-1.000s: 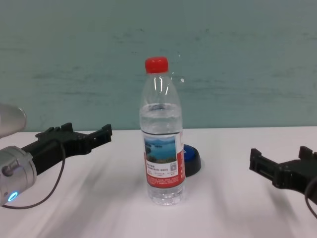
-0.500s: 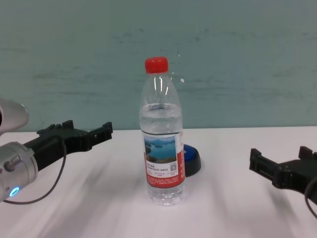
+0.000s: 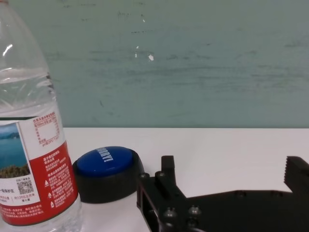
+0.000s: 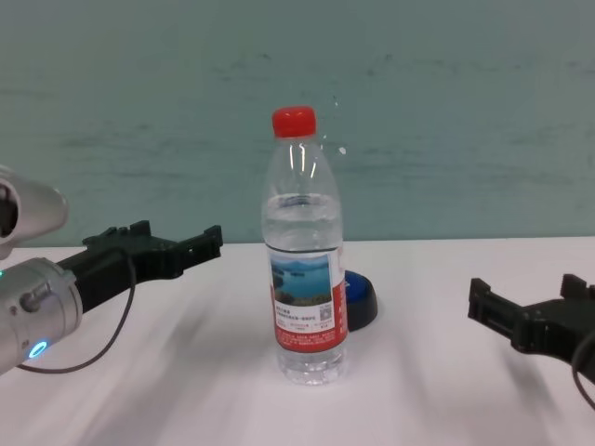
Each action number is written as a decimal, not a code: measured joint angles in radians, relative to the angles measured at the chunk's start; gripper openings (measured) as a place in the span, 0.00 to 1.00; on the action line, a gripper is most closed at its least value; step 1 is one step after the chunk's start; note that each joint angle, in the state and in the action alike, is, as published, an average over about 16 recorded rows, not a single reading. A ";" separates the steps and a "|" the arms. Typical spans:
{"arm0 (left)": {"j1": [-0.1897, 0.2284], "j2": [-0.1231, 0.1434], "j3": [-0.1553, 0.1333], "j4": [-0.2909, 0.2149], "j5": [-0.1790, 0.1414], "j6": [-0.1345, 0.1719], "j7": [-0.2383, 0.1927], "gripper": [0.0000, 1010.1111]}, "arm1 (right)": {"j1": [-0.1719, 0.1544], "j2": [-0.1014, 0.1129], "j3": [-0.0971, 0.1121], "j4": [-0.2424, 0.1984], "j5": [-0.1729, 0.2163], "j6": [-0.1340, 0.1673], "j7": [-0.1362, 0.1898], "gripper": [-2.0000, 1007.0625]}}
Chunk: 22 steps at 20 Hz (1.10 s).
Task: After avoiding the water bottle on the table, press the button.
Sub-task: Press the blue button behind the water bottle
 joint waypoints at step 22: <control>-0.055 -0.008 0.027 0.050 0.012 -0.002 -0.006 1.00 | 0.000 0.000 0.000 0.000 0.000 0.000 0.000 1.00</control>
